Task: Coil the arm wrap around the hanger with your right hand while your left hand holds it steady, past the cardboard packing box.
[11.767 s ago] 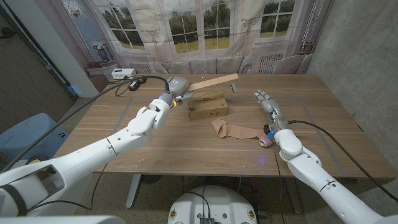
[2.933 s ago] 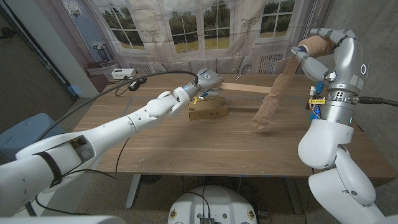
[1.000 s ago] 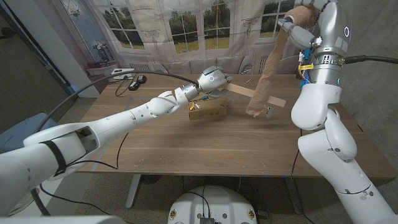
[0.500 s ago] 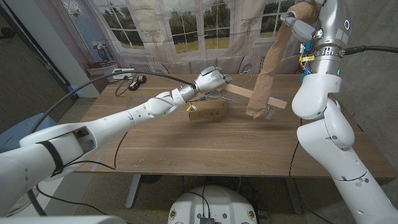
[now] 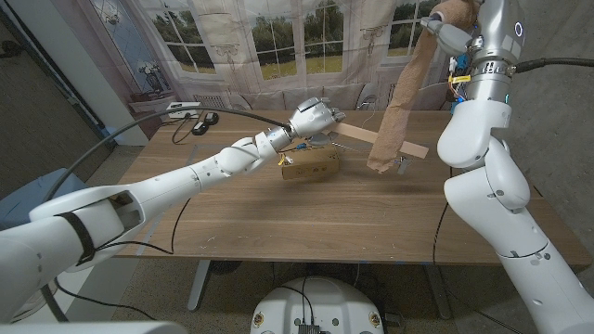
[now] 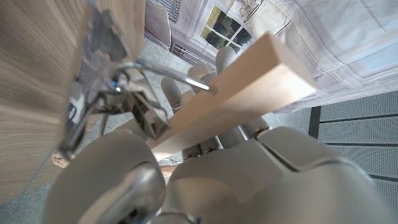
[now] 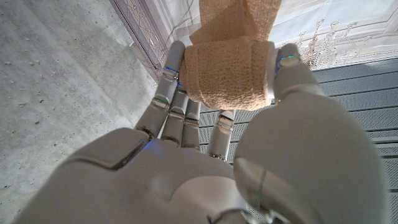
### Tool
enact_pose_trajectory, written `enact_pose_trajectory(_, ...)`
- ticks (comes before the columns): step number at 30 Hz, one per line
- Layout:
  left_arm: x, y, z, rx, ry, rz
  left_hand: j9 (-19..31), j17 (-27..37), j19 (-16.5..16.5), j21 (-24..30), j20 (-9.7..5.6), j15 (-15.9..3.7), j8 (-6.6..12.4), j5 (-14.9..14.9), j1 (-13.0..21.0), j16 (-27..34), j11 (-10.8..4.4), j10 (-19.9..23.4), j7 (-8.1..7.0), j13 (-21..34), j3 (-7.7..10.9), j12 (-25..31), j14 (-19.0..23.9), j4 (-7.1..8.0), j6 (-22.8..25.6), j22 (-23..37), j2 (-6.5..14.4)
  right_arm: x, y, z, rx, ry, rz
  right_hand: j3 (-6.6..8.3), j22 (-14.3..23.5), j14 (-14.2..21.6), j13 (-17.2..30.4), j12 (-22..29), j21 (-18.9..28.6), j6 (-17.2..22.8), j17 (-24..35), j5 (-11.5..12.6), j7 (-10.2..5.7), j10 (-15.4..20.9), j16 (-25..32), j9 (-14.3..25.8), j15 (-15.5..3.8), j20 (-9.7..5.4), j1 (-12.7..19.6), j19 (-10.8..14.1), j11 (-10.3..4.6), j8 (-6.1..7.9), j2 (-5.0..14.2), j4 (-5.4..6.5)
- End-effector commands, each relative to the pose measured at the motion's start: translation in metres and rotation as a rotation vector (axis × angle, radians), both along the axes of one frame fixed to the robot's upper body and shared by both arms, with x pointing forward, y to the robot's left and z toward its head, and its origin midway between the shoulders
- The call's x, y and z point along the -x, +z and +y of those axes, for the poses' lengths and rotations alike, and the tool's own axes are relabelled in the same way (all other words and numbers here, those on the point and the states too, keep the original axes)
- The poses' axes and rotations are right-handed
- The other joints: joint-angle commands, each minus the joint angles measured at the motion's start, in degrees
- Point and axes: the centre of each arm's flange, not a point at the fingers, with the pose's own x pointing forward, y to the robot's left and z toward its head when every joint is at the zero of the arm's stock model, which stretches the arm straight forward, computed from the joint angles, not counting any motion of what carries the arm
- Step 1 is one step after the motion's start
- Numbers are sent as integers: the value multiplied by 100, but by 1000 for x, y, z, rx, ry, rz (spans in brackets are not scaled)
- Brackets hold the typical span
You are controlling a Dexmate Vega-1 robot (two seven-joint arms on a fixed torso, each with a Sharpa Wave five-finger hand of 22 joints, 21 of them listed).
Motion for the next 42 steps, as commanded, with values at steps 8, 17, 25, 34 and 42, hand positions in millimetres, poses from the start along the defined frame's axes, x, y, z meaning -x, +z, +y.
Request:
enact_pose_trajectory(8,-2,0,7,1,-24,-14,-3,16,-23,21,-342,7,75,47,-54,52,-97,-44,21,9,32,20,53,20,-3,30,7,-6,9,1,-1,-51,10,279,-17,2701,15,34,98,690,4362,19,642,2999,502,20,-1848,-154,1944,-197,-1296,29,1984,265)
enact_pose_trajectory(17,-3,1,12,21,-42,-22,-14,4,-14,12,-341,12,106,52,-63,47,-105,-46,22,10,32,21,40,17,-19,4,12,-11,12,-4,-22,-58,34,283,-47,2697,30,36,156,688,4362,20,641,2988,514,20,-1850,-156,1938,-222,-1303,27,1981,263)
enact_pose_trajectory(25,-2,2,17,49,-88,-35,-52,5,-8,9,-343,13,121,55,-70,53,-111,-16,21,8,32,27,38,16,-10,-9,17,-16,15,-12,-49,-71,95,286,-72,2688,51,38,196,667,4361,19,641,2969,521,21,-1849,-162,1930,-262,-1302,19,1981,265)
enact_pose_trajectory(34,1,7,24,117,-153,-22,-46,-33,-13,20,-342,23,164,57,-78,32,-108,-47,26,7,31,19,30,14,-22,0,21,-23,10,-30,-89,-36,220,294,-106,2652,49,19,248,630,4360,27,636,2936,520,22,-1848,-161,1926,-317,-1280,8,1982,263)
enact_pose_trajectory(42,1,13,31,186,-235,24,-45,-28,-7,25,-338,10,180,59,-79,45,-118,-43,36,7,33,21,43,13,-28,2,23,-24,1,-48,-129,-34,290,301,-137,2620,54,8,290,605,4359,33,645,2907,519,24,-1846,-162,1919,-376,-1267,5,1988,267)
